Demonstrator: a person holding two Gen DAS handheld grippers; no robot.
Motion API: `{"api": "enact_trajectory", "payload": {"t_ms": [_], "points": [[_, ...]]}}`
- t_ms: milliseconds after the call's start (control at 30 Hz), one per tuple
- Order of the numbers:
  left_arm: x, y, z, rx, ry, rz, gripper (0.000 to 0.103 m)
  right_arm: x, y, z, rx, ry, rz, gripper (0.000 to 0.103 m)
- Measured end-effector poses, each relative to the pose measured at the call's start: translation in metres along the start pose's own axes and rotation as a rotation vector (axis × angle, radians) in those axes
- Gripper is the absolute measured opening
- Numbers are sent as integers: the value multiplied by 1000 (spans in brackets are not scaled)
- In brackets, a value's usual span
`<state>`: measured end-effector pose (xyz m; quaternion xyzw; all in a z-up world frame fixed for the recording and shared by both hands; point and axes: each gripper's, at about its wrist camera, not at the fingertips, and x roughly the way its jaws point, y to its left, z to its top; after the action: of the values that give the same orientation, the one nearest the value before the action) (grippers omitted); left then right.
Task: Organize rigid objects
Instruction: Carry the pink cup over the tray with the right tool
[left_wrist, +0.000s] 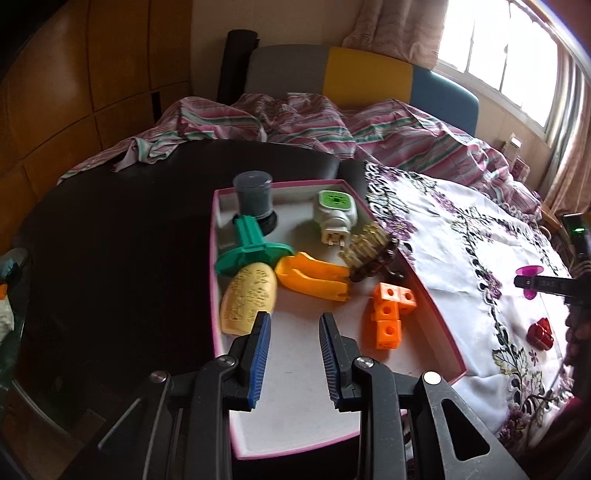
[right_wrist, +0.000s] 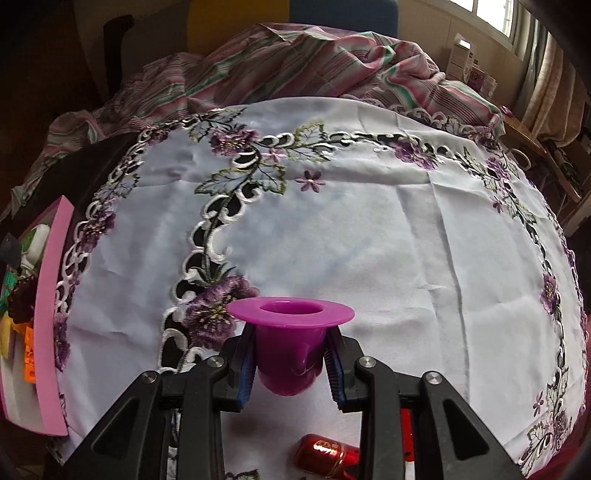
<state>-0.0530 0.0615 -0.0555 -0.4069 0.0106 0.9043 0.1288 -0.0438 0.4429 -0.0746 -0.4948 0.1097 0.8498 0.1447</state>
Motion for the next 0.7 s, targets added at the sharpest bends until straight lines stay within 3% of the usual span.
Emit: {"api": "enact_trajectory", "payload": {"t_ms": [233, 400, 567, 700], "points": [[1, 24, -2, -53, 4, 30, 28, -50, 113, -7, -248, -77, 259, 32], [-1, 39, -4, -77, 5, 52, 28, -59, 203, -25, -439, -72, 407, 32], [0, 50, -7, -100, 9, 60, 28, -43, 261, -39, -542, -19, 448, 32], [1, 54, -9, -111, 18, 59, 28, -15, 282, -43, -574, 33, 396, 32]]}}
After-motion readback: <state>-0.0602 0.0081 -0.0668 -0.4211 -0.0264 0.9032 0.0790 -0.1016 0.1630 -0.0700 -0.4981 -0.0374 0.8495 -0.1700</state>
